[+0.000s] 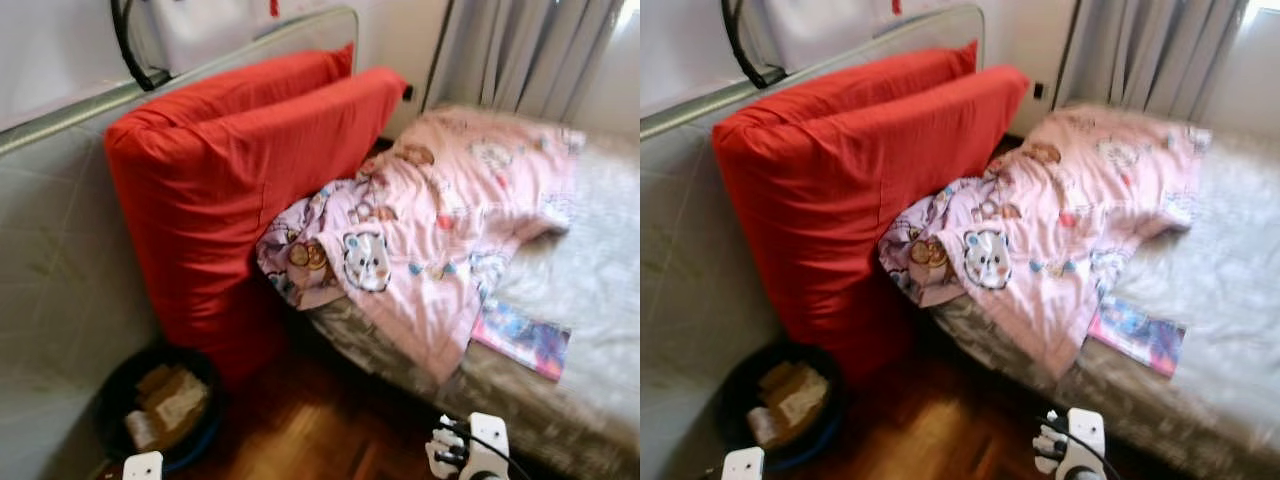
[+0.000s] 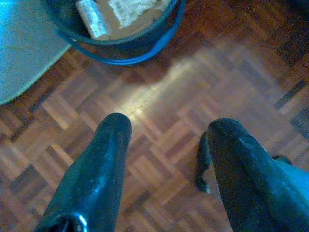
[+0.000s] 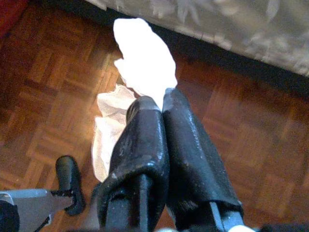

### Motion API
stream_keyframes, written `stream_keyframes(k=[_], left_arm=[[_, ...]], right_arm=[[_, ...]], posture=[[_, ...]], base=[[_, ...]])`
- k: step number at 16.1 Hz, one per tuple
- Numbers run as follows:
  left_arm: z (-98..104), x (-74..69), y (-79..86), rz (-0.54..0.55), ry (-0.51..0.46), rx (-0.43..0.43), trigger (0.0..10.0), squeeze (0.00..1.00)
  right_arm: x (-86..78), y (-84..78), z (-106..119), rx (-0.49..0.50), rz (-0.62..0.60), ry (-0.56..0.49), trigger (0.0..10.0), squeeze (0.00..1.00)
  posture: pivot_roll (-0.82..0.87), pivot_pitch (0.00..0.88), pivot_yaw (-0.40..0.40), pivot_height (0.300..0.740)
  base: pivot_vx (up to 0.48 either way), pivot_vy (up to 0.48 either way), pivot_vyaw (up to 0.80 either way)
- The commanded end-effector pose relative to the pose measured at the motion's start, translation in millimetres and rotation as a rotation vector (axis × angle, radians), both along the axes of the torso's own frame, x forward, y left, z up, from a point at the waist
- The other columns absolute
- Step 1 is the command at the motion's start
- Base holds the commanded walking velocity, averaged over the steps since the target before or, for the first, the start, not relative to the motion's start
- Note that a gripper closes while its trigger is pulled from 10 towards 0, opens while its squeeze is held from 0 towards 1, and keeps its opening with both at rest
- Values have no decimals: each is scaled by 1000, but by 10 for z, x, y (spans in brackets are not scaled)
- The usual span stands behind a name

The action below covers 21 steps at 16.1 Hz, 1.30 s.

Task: Clean up the room

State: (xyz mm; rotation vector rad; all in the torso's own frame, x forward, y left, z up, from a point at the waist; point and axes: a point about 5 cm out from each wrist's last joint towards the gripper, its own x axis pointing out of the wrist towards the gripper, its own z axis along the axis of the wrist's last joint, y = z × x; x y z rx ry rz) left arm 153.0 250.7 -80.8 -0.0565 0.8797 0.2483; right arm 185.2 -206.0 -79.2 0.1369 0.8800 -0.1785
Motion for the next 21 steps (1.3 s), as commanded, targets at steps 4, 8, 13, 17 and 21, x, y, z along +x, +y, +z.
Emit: stream_keyframes(k=[4,8,13,17,21], left_arm=[[5,-97,139,17,22,15,10000,0],[2,12,10,7,13,9,10000,0],[-16,6,-43,2,17,9,10000,0],[-16,-138,111,17,22,18,10000,0],[-36,-151,64,8,29,12,10000,0]], right_arm=[[-54,-2,-28,4,-14,19,10000,0],[-52,2,-27,6,-14,18,10000,0],[-58,-10,-28,-2,0,22,10000,0],[-60,-10,-27,1,8,16,10000,0],[-70,-16,-31,-4,16,21,10000,0]], posture=[[22,43,4,740],[21,49,5,740],[23,49,-2,740],[18,26,2,740],[19,13,-3,740]], base=[[0,443,0],[0,445,0],[0,256,0],[0,0,722],[0,0,800]])
